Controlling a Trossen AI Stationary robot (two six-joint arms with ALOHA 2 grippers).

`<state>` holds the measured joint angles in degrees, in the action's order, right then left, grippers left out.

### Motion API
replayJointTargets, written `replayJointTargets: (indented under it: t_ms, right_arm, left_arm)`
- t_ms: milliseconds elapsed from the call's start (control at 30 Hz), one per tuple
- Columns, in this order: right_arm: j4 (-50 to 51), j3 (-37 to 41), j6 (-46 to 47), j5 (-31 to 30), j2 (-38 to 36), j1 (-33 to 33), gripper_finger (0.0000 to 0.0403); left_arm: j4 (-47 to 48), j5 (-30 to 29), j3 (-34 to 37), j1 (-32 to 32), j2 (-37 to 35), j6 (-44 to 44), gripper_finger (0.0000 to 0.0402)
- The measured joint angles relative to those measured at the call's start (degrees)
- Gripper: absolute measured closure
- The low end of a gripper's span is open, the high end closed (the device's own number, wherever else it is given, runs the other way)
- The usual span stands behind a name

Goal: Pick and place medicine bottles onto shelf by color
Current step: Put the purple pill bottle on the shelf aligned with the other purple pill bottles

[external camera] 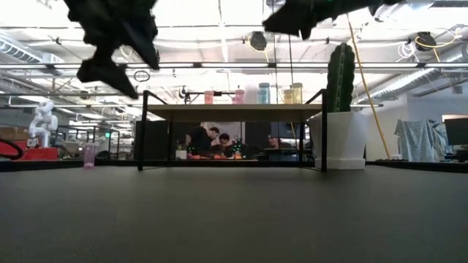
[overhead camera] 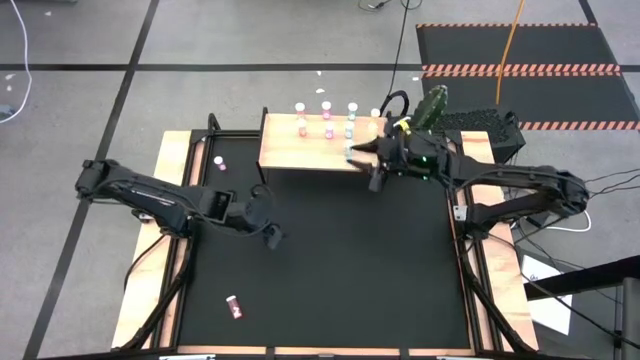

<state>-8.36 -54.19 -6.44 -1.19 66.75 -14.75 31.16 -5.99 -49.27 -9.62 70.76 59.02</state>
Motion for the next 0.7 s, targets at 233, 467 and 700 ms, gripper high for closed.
replayJointTargets:
  t_ms: [233,467,700]
  right_arm:
    - [-5.08,0.03,2.45,-0.45,1.18,14.38,0.0238]
    - [-16.19,-0.32,4.13,-11.82,10.36,27.61,0.0238]
    - [-18.34,-2.32,12.95,-24.24,18.46,34.72,0.0238]
  left_arm:
    - [6.16,0.45,-0.03,-6.13,-6.93,1.02,0.0080]
    - [13.25,2.35,-0.07,-14.57,-5.00,1.89,0.0080]
    - [23.99,13.91,0.04,-22.76,-3.80,26.92,0.0080]
